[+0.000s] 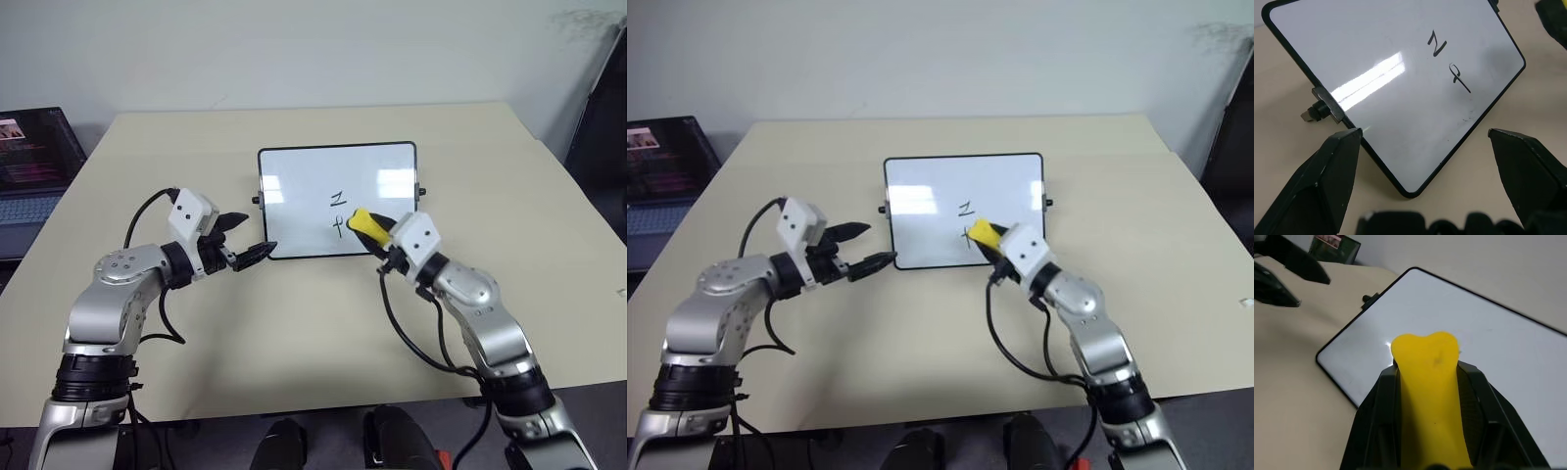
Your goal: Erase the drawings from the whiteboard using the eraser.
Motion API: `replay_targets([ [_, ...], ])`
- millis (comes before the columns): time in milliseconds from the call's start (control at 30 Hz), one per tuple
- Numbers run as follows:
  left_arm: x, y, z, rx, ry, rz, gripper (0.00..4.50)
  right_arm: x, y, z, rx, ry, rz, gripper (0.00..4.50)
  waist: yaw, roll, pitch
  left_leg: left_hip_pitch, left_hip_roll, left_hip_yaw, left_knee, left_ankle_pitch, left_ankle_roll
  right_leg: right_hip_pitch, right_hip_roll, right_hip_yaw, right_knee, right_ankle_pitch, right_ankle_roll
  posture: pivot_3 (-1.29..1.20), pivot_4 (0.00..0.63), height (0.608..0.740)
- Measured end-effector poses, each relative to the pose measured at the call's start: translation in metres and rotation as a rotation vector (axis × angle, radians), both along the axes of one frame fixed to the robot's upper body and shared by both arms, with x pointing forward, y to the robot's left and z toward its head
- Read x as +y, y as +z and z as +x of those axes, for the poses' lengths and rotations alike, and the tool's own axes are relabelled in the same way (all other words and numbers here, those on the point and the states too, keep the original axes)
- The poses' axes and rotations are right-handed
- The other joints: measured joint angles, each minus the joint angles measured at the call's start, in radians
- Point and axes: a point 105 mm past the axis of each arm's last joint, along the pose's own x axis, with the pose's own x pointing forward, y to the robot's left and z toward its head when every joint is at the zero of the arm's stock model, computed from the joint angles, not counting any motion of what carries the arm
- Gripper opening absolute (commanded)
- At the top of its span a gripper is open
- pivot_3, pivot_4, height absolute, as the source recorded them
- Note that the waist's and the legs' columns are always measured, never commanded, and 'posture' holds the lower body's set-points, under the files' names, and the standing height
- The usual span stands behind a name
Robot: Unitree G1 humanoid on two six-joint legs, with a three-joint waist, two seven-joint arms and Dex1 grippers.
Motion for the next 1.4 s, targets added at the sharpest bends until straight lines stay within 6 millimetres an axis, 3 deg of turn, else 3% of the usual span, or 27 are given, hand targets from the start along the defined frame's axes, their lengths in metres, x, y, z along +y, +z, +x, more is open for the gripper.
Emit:
replay_targets([
  [267, -0.002, -0.002, -0.002, 0.008, -0.029, 0.006, 4.5, 0.0, 0.008, 0.047, -0.133, -0.089, -0.112, 1.2, 0.0, 0.0, 0.0, 0.0, 0.0, 0.0, -0.001, 0.0, 0.0, 0.0, 0.0, 0.0, 0.0, 0.001, -0.001, 0.0, 0.15, 0.74],
  [500, -0.009, -0.001, -0.003, 0.011, -0.071, 0.029, 4.5, 0.019, 0.034, 0.085, -0.26, -0.11, -0.169, 1.2, -0.007, -0.001, 0.0, 0.0, 0.0, 0.001, -0.001, 0.0, 0.0, -0.001, 0.0, 0.001, 0.001, 0.001, -0.002, 0.0, 0.15, 0.74],
  [600, -0.01, -0.001, -0.003, 0.009, -0.075, 0.038, 4.5, 0.028, 0.028, 0.094, -0.253, -0.111, -0.176, 1.2, -0.008, -0.001, 0.0, 0.0, 0.0, 0.001, -0.002, 0.0, 0.0, -0.001, 0.0, 0.001, 0.0, 0.001, -0.002, 0.0, 0.15, 0.74],
  [733, -0.011, 0.0, -0.003, 0.007, -0.079, 0.043, 4.5, 0.038, 0.003, 0.098, -0.179, -0.099, -0.195, 1.2, -0.008, -0.001, 0.0, 0.0, 0.0, 0.001, -0.002, 0.0, 0.0, -0.001, 0.0, 0.001, 0.0, 0.001, -0.002, 0.0, 0.15, 0.74],
  [933, -0.014, 0.003, -0.005, -0.01, -0.09, 0.051, 4.5, 0.053, -0.011, 0.096, -0.142, -0.071, -0.22, 1.2, -0.012, -0.001, 0.0, 0.004, 0.001, 0.002, 0.0, 0.0, 0.0, 0.001, 0.003, 0.004, 0.003, 0.002, -0.003, 0.0, 0.15, 0.74],
  [1167, -0.014, 0.003, -0.005, -0.012, -0.088, 0.052, 4.5, 0.057, -0.035, 0.09, -0.08, -0.035, -0.244, 1.2, -0.014, -0.002, 0.0, 0.013, 0.002, 0.006, 0.0, 0.0, 0.0, 0.006, 0.006, 0.011, 0.005, 0.002, -0.003, 0.0, 0.15, 0.74],
  [1400, -0.014, 0.002, -0.006, -0.008, -0.087, 0.051, 4.5, 0.058, -0.035, 0.087, -0.095, -0.019, -0.246, 1.2, -0.02, -0.002, -0.001, 0.014, 0.003, 0.007, 0.0, 0.0, 0.0, 0.007, 0.007, 0.015, 0.005, 0.003, -0.002, 0.0, 0.15, 0.74],
])
